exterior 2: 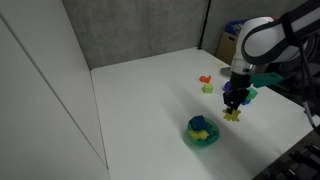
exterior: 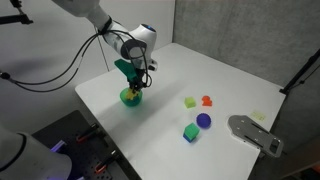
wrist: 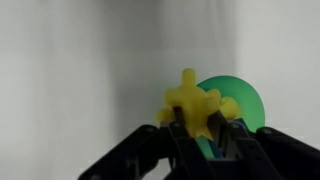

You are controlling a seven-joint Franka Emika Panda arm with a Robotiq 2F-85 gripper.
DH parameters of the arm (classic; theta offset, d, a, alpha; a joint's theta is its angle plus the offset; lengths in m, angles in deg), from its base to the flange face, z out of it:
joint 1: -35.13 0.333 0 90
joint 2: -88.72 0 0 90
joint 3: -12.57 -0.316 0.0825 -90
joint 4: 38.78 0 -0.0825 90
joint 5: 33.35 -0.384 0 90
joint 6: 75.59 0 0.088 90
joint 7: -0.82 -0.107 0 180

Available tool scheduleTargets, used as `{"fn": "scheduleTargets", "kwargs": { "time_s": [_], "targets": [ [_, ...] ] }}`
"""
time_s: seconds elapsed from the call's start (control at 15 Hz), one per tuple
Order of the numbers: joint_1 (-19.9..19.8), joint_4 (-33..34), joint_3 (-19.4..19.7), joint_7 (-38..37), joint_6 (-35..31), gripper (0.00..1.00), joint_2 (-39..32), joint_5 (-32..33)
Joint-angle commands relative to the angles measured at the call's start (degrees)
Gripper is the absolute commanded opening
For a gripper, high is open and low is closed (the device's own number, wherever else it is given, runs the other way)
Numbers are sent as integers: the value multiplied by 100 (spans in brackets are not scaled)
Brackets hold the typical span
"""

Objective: Put the yellow thing into the bowl

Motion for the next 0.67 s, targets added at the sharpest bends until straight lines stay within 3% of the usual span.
{"fn": "scheduleTargets", "kwargs": {
  "time_s": [0.0, 0.6],
  "targets": [
    [13, -2, -116, 338, 318, 10, -93, -310],
    [175, 151, -344, 698, -193, 10, -691, -409]
  ]
}}
